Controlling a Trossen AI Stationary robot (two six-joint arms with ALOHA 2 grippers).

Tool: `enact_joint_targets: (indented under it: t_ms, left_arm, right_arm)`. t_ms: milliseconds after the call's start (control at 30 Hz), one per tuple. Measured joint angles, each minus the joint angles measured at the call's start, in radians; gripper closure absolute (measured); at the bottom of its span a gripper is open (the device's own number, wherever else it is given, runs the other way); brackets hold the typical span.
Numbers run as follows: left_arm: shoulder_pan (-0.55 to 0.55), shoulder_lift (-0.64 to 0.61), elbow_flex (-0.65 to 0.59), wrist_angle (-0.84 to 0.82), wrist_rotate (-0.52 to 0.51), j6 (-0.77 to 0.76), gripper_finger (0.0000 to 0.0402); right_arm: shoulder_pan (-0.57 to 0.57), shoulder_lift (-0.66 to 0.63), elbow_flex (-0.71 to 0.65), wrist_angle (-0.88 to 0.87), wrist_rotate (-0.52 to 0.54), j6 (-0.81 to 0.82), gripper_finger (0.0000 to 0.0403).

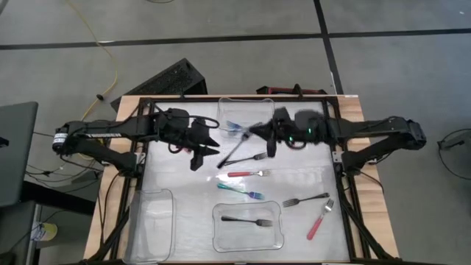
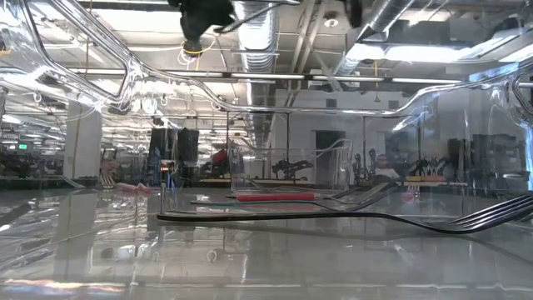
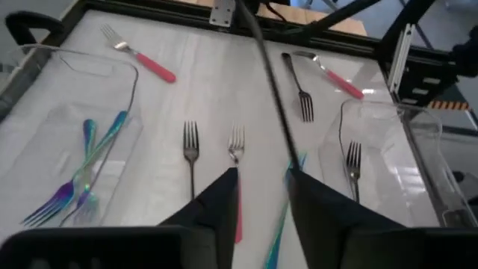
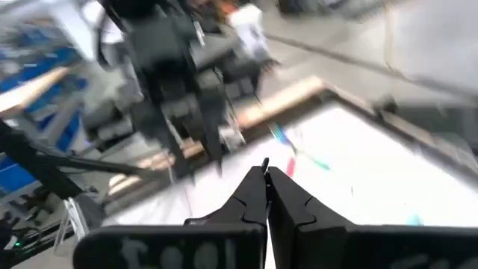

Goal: Sort silverware by color (type)
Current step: Put the black fork into the bottom right transparent bin

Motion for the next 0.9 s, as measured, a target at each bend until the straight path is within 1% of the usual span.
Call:
enact_joint_targets:
  t_ms: [100,167,233,333,400,467,533,633,700,767,900]
  left_arm:
    - [0.014,-0.045,0.0,-0.084,-0.005,0.026,0.0263]
    - [0.025,-0.076,0.0,-0.131,-0.034,0.038,0.0251]
    - [0.034,-0.103,0.0,-0.152,-0.078,0.05,0.0242]
    - [0.046,-0.123,0.0,-0.161,-0.129,0.091,0.0238]
    - [0.061,-0.126,0.0,-0.159,-0.136,0.122,0.0237]
    - [0.073,-0.121,0.0,-0.152,-0.13,0.145,0.0237]
    - [0.084,-0.114,0.0,-0.145,-0.126,0.162,0.0237]
    - [0.091,-0.096,-0.001,-0.129,-0.118,0.176,0.0237]
    - [0.096,-0.087,-0.001,-0.117,-0.093,0.168,0.0237]
    - [0.097,-0.08,-0.001,-0.093,-0.057,0.143,0.0237]
    - [0.091,-0.079,-0.001,-0.07,-0.019,0.069,0.0237]
  right_arm:
    - [0.11,-0.009,0.0,-0.13,0.187,0.186,0.0384]
    - [0.189,-0.011,0.0,-0.205,0.299,0.338,0.0384]
    - [0.26,-0.006,0.0,-0.243,0.398,0.493,0.0384]
    - [0.364,0.008,0.001,-0.311,0.52,0.702,0.0384]
    - [0.424,0.033,0.002,-0.327,0.593,0.82,0.0384]
    - [0.484,0.048,-0.002,-0.371,0.638,0.931,0.0384]
    - [0.527,0.068,0.003,-0.365,0.669,1.04,0.0384]
    - [0.594,0.117,0.001,-0.37,0.674,1.184,0.0384]
    - [0.636,0.153,0.006,-0.373,0.685,1.269,0.0384]
    - [0.675,0.186,0.035,-0.391,0.708,1.334,0.0384]
    - [0.735,0.245,0.127,-0.507,0.716,1.401,0.0384]
